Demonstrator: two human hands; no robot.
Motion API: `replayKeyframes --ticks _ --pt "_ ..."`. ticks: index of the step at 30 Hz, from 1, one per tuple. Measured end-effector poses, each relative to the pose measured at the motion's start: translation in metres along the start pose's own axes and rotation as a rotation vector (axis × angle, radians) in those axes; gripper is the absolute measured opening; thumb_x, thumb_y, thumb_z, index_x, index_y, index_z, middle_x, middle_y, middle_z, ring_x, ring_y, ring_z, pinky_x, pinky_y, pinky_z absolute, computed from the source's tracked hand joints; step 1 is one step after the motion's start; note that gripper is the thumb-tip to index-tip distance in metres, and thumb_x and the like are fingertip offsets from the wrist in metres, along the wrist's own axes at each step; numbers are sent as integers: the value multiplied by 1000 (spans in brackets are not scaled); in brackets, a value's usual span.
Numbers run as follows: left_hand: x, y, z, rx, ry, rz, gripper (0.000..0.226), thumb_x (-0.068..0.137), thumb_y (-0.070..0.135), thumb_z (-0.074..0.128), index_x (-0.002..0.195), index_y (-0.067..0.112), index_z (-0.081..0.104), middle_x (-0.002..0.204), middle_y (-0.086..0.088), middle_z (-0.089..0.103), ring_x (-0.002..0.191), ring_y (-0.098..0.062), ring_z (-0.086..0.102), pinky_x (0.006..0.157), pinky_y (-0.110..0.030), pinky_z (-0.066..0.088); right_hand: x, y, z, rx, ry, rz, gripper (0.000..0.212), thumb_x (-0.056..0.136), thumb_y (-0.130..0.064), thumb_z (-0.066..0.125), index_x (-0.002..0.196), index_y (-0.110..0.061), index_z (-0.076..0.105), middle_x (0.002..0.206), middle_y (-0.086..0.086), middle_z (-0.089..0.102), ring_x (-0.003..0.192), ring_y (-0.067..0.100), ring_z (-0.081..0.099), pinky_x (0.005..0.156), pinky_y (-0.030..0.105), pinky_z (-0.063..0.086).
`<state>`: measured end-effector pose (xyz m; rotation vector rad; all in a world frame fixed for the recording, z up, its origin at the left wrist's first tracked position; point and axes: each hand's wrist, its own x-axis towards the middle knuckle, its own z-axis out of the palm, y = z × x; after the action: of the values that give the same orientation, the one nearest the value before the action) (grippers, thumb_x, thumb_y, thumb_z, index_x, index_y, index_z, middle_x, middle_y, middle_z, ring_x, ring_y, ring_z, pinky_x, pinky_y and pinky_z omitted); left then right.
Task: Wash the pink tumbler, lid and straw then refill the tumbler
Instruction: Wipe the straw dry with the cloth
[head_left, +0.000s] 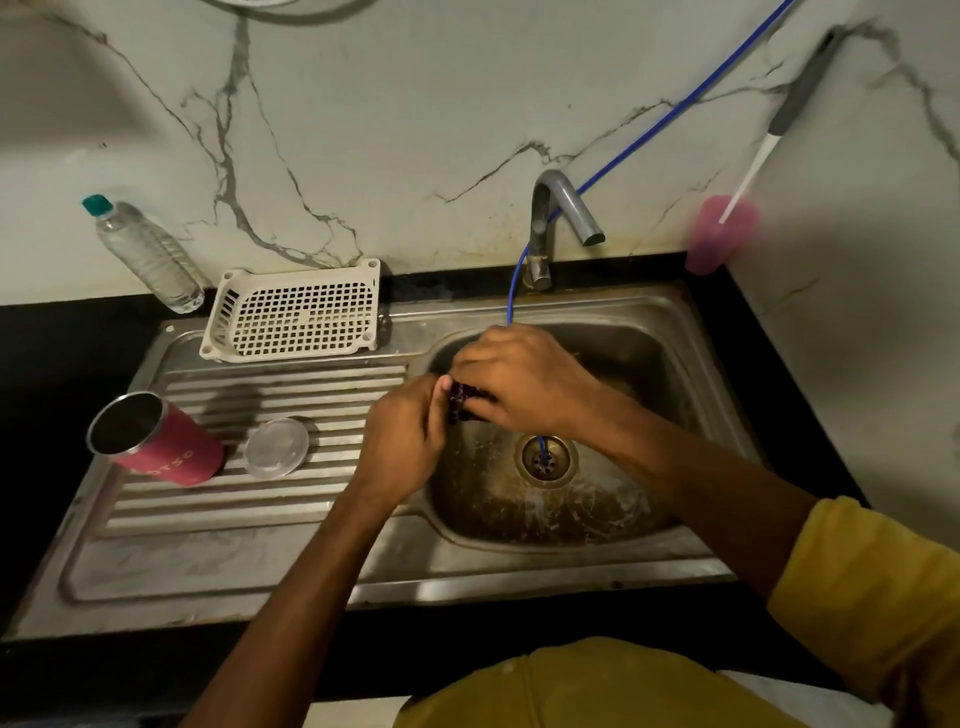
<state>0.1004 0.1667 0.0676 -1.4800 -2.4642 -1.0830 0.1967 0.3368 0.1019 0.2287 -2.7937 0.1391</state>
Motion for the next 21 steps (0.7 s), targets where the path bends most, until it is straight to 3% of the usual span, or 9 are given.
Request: replayKeyframes --ticks 3,8,10,12,16,18,21 --pt "5 -1 -2 -35 35 -16 47 104 40 30 83 14 61 67 1 58 56 -12 44 55 -26 22 6 -5 -1 -3 31 20 32 83 -30 77 112 -17 72 106 1 73 91 23 65 79 39 52" --pt "4 1 -16 34 45 32 32 105 38 32 76 28 42 62 15 38 51 -4 34 52 -13 20 -4 15 -4 -46 40 -21 33 84 -28 75 116 -20 72 112 0 73 94 24 65 75 40 54" --pt "2 -2 -21 30 50 42 34 105 37 33 74 27 42 61 14 40 52 1 36 52 -14 22 -9 30 -9 -61 41 -21 31 86 -29 71 116 -20 72 113 1 73 95 24 65 75 40 55" --pt "-1 -5 -27 -6 58 31 39 105 37 32 71 23 44 59 8 44 51 -5 41 50 -20 27 -17 50 -13 -69 24 -7 31 89 -30 63 114 -17 73 110 4 74 93 23 65 77 38 54" --pt "-14 -13 -46 -92 109 -31 49 105 37 33 66 11 45 55 -1 45 50 -22 46 50 -38 34 -44 100 -18 -141 5 185 33 89 -34 54 104 -14 76 100 7 75 84 26 64 74 39 54" --pt "-18 -15 -54 -101 134 -49 49 105 35 35 65 10 45 54 0 44 50 -21 46 50 -39 34 -58 117 -25 -128 -14 350 27 88 -37 56 95 -20 75 90 1 73 80 26 63 70 39 53" --pt "-23 -19 -52 -76 153 -103 47 105 35 35 64 13 43 53 5 41 48 -14 42 51 -34 32 -67 114 -26 -46 -101 439 17 88 -39 63 92 -28 74 87 -7 71 81 18 64 70 33 52"
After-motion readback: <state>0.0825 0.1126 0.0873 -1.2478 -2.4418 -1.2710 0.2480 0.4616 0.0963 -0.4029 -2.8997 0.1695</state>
